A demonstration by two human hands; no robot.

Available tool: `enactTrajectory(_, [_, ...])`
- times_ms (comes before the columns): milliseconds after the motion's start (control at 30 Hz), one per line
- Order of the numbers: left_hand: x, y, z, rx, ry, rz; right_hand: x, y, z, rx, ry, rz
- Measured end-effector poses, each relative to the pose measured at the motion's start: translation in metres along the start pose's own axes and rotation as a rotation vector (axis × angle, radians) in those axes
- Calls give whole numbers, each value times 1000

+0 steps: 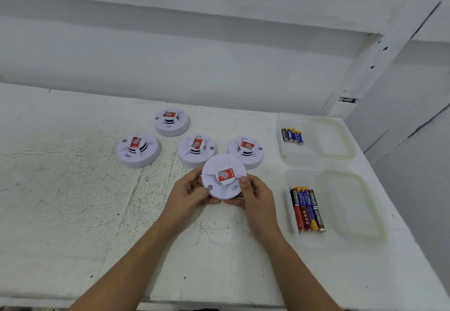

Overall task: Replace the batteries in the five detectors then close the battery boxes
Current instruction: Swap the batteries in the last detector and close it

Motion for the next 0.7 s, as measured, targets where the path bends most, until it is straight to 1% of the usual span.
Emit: enactTrajectory(700, [-1,-1,1,12,-16,-18,0,-2,2,0,27,34])
Point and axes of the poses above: each hand's wrist, its own z-axis away from the middle knuckle, its own x-axis out of the palm, y = z × x, the point moved 10 cm from there along -z, towards the middle knuckle, and after that the axes turned 14 degrees about x, right-handed, at the moved point
